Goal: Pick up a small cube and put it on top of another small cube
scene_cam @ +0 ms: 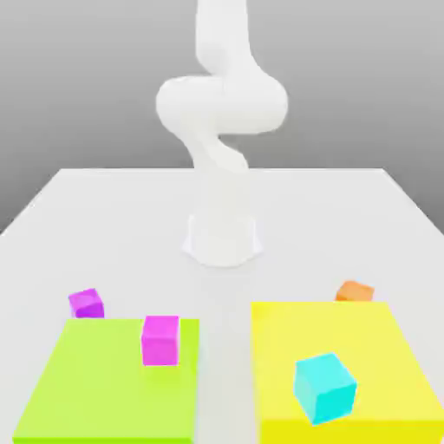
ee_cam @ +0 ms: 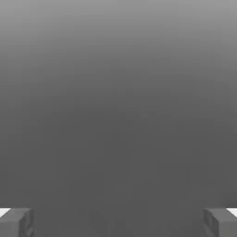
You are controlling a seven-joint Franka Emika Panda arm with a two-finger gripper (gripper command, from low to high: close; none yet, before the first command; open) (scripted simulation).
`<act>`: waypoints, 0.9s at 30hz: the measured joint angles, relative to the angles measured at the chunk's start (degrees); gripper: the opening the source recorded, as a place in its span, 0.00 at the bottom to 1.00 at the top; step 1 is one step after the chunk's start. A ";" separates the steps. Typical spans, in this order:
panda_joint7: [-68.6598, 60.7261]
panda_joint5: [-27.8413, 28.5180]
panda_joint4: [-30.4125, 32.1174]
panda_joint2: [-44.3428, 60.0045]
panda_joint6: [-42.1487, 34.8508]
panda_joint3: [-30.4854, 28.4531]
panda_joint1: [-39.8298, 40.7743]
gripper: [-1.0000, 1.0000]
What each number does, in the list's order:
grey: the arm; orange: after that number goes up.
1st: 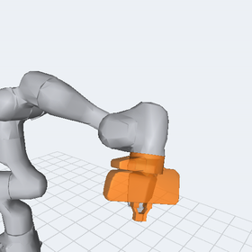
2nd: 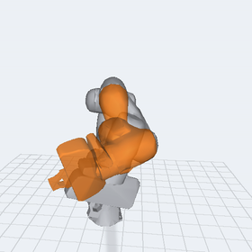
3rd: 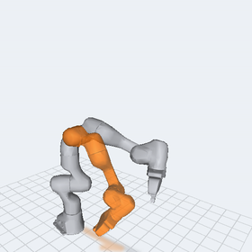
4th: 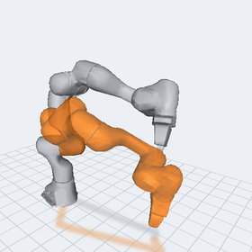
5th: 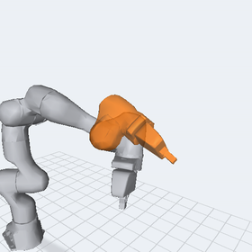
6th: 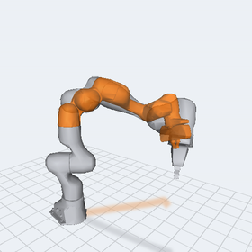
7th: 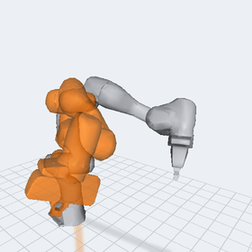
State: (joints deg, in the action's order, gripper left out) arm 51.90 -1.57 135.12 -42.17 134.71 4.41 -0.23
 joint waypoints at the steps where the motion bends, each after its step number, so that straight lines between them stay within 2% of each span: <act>1: 2.73 -0.56 1.46 1.62 1.30 1.80 -0.27 0.50; 12: 30.14 -6.78 16.20 17.86 14.23 21.05 -1.98 0.50; 23: 58.28 -11.58 30.88 34.29 27.22 37.90 -5.68 0.50; 25: 62.32 -10.87 32.31 36.71 29.09 39.95 -5.57 0.50; 27: 65.54 -7.68 32.30 38.61 30.45 40.94 -4.29 0.50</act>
State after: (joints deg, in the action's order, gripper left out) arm 117.44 -9.25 167.42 -3.56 165.16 45.35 -4.52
